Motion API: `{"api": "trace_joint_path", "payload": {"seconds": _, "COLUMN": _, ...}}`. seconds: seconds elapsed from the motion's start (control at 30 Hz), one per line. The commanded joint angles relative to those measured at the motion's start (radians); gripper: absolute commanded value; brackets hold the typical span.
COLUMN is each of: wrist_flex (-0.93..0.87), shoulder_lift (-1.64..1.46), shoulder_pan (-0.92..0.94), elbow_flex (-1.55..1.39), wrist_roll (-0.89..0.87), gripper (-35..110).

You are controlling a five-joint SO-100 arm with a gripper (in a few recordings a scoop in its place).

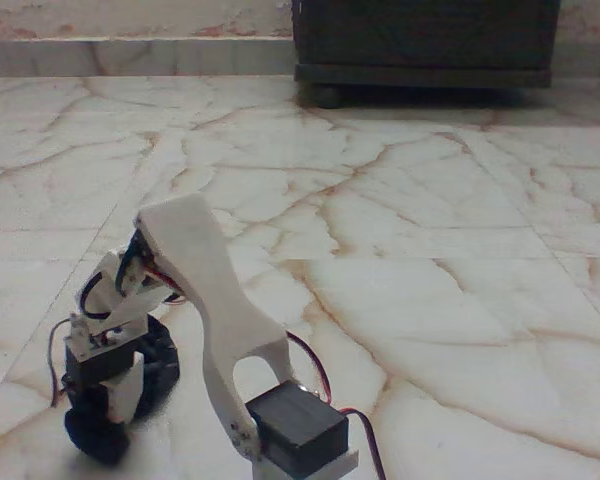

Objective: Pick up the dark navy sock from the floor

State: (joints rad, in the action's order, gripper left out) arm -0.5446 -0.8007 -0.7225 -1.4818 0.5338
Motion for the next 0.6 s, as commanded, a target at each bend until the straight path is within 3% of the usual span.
{"api": "trace_joint_path", "payload": {"seconds": 0.0, "wrist_flex": 0.011, "shoulder_lift": -0.120, "shoulder_pan": 0.043, "elbow_flex": -0.040, "wrist_roll": 0.058, "gripper": 0}}
{"api": "trace_joint_path", "payload": {"seconds": 0.57, "wrist_flex": -0.008, "shoulder_lift": -0.865, "shoulder_pan": 0.411, "elbow_flex": -0.491, "wrist_roll": 0.586, "gripper": 0}}
